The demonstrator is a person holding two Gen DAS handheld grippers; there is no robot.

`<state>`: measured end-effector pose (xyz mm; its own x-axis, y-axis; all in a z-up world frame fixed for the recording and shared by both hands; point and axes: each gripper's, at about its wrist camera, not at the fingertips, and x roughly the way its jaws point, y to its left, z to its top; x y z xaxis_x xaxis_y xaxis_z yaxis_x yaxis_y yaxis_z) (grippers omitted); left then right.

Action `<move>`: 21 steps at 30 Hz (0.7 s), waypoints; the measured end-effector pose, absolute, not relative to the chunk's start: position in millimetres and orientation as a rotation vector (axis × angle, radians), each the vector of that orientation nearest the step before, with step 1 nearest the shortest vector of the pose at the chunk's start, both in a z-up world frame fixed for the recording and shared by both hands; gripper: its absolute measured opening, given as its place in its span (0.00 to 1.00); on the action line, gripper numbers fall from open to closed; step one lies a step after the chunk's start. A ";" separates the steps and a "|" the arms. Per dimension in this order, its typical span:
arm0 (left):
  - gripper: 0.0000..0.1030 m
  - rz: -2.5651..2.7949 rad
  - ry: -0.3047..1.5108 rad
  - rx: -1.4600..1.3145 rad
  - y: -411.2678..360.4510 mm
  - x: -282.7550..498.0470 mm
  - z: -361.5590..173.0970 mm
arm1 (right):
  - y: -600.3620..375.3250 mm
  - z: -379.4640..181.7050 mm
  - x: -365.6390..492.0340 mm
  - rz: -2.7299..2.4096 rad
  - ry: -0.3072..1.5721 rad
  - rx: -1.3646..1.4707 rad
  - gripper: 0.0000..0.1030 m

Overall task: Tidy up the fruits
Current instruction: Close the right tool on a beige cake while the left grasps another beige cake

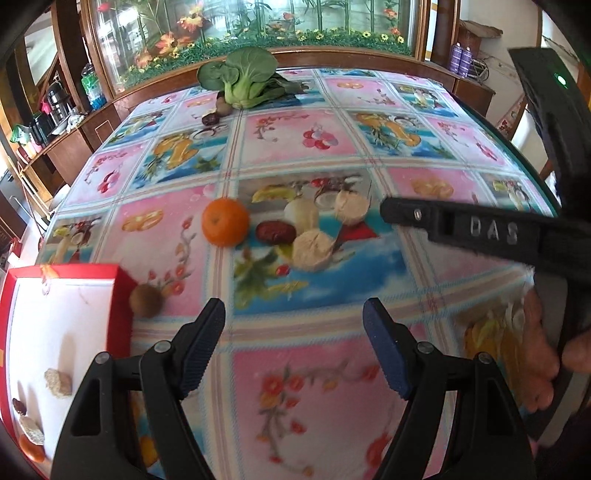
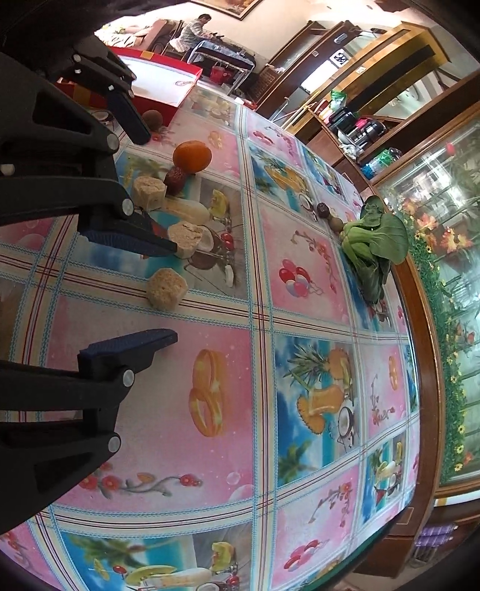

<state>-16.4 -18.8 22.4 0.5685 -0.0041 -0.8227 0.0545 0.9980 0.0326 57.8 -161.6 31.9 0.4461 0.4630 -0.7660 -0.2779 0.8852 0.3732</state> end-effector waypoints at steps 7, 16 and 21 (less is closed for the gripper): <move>0.76 -0.028 0.944 0.016 -28.5 5.5 14.4 | -166.3 31.4 61.5 0.489 1.036 0.267 0.40; 0.72 -0.060 0.931 0.019 -26.4 13.7 7.1 | -148.9 33.4 56.3 0.456 0.990 0.142 0.38; 0.52 -0.078 0.907 0.024 -26.1 14.8 8.4 | -139.7 32.2 54.9 0.399 0.947 0.036 0.22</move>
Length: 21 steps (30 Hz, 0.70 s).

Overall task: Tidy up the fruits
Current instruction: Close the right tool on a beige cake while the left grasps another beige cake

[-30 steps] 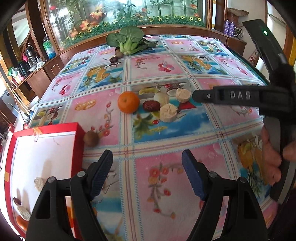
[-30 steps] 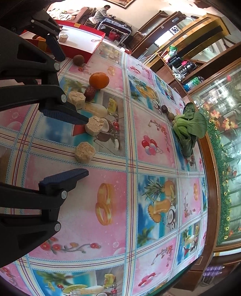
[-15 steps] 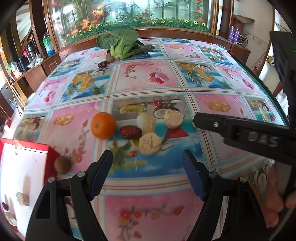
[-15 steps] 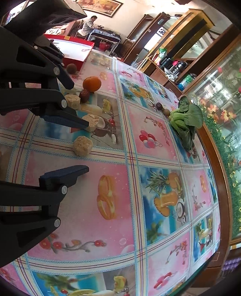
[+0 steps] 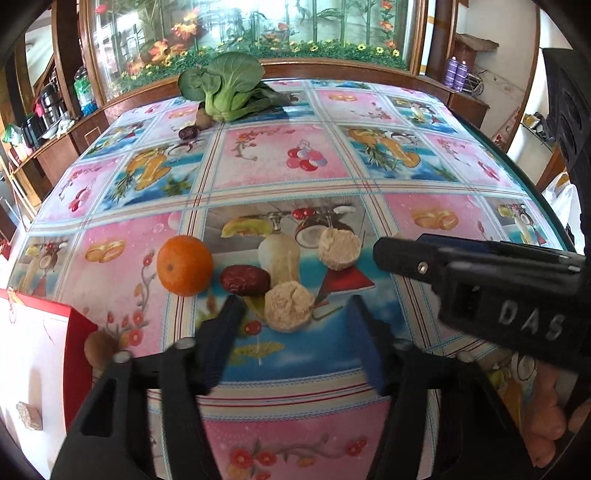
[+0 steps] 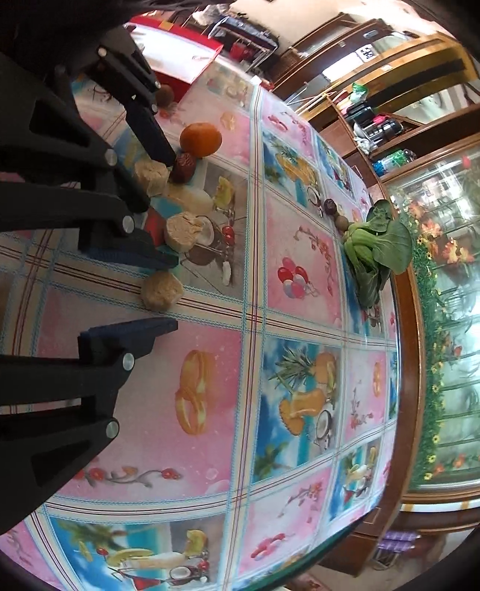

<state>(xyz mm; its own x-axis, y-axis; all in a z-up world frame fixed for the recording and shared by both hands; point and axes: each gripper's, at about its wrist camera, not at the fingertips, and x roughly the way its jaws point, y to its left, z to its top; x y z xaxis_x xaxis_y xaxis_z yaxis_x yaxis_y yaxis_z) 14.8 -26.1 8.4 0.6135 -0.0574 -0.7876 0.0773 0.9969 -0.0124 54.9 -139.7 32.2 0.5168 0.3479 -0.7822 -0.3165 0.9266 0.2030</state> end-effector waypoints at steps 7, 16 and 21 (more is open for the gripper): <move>0.30 -0.099 0.883 -0.022 -16.4 18.8 9.5 | -139.6 31.3 56.0 0.394 0.929 0.024 0.22; 0.28 -0.147 0.882 -0.056 -9.2 19.6 9.7 | -129.9 30.9 49.6 0.380 0.899 -0.041 0.22; 0.29 -0.136 0.885 0.007 -15.6 16.1 9.3 | -124.5 29.2 43.8 0.367 0.861 -0.103 0.22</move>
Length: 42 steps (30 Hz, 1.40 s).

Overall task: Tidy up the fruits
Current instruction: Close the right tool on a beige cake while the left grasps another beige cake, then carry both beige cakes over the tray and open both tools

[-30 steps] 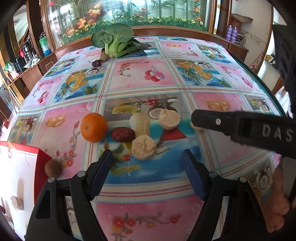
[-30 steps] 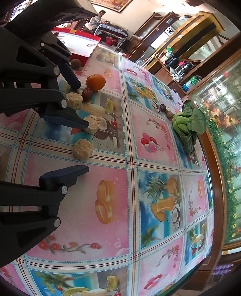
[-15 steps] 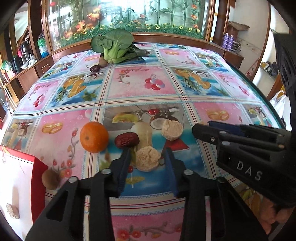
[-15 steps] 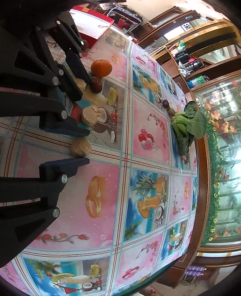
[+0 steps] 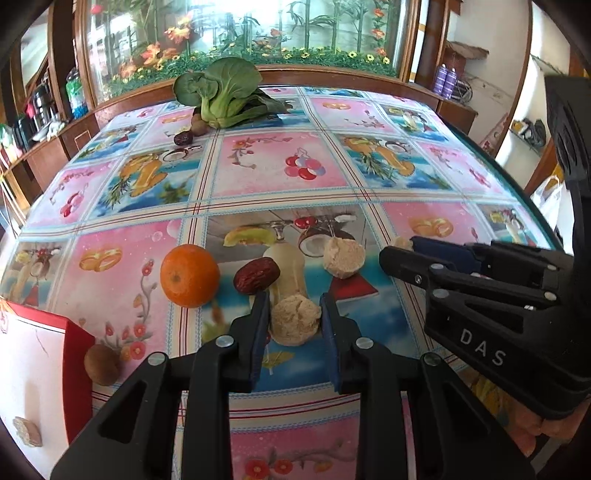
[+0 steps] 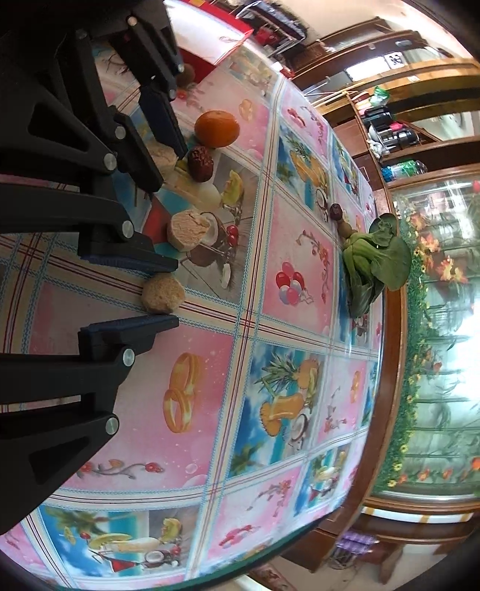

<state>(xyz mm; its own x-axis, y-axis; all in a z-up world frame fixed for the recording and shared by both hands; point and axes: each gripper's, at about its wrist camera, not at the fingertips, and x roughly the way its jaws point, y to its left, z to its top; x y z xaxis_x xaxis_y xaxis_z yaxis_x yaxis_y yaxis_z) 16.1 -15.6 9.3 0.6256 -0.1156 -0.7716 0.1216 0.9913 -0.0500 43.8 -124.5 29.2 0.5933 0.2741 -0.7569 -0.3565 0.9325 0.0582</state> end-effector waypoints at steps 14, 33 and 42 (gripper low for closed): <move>0.28 -0.131 0.882 0.018 -15.5 12.4 9.8 | -132.3 29.5 35.8 0.334 0.862 -0.061 0.21; 0.28 -0.200 0.920 0.019 0.9 -50.6 14.6 | -105.8 58.1 -51.9 0.370 0.828 0.029 0.21; 0.28 -0.152 0.786 -0.021 43.7 -101.5 63.3 | -36.6 92.8 -87.2 0.528 0.710 -0.024 0.21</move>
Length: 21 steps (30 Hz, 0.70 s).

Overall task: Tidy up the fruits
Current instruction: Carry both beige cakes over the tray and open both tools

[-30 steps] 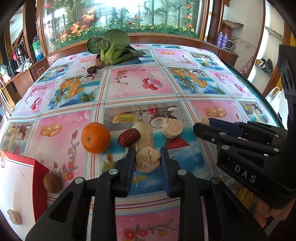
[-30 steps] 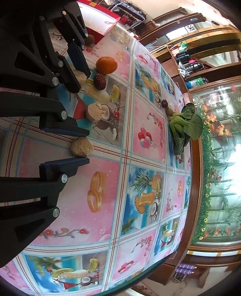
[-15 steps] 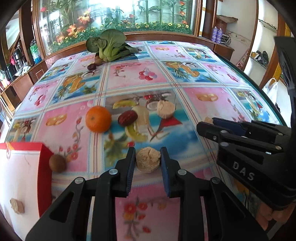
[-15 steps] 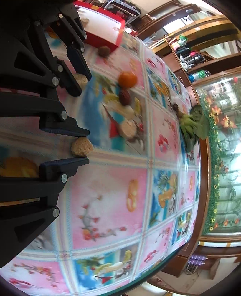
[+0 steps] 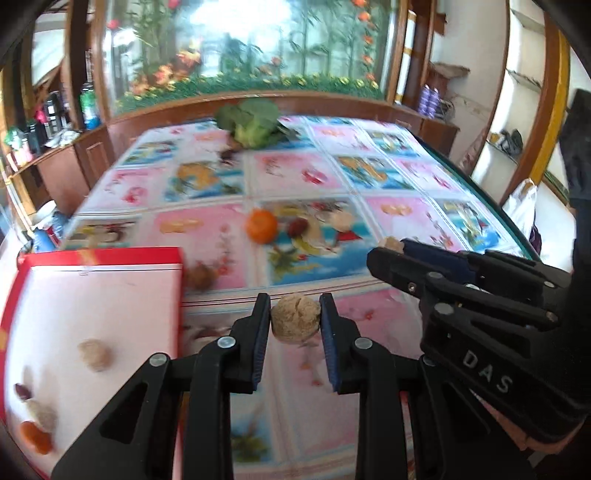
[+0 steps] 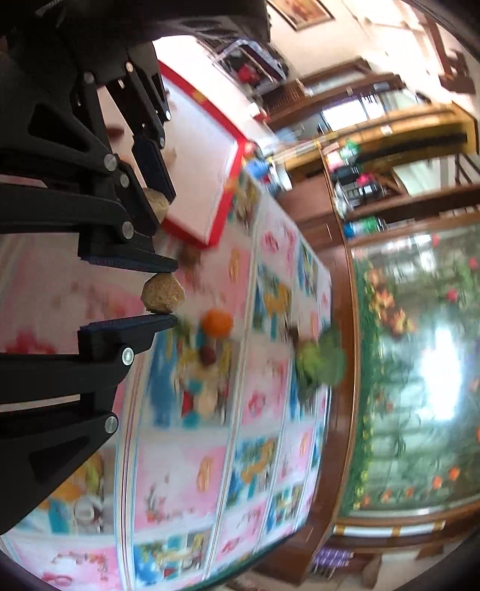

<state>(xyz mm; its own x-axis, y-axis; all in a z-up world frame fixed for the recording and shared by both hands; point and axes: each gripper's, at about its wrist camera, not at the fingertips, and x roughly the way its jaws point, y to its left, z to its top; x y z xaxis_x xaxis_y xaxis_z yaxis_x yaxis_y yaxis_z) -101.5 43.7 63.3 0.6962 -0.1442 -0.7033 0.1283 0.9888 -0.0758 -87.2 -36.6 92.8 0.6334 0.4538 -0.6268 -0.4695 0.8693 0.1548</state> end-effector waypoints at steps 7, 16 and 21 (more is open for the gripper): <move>0.28 -0.020 0.787 -0.078 108.8 -127.9 63.3 | 23.3 77.2 -93.4 0.635 0.744 -0.073 0.21; 0.28 0.138 0.762 -0.153 186.5 -145.2 65.1 | 73.9 64.8 -73.9 0.720 0.788 -0.089 0.20; 0.28 0.184 0.773 -0.179 209.7 -137.5 60.2 | 97.1 58.9 -58.1 0.749 0.812 -0.107 0.20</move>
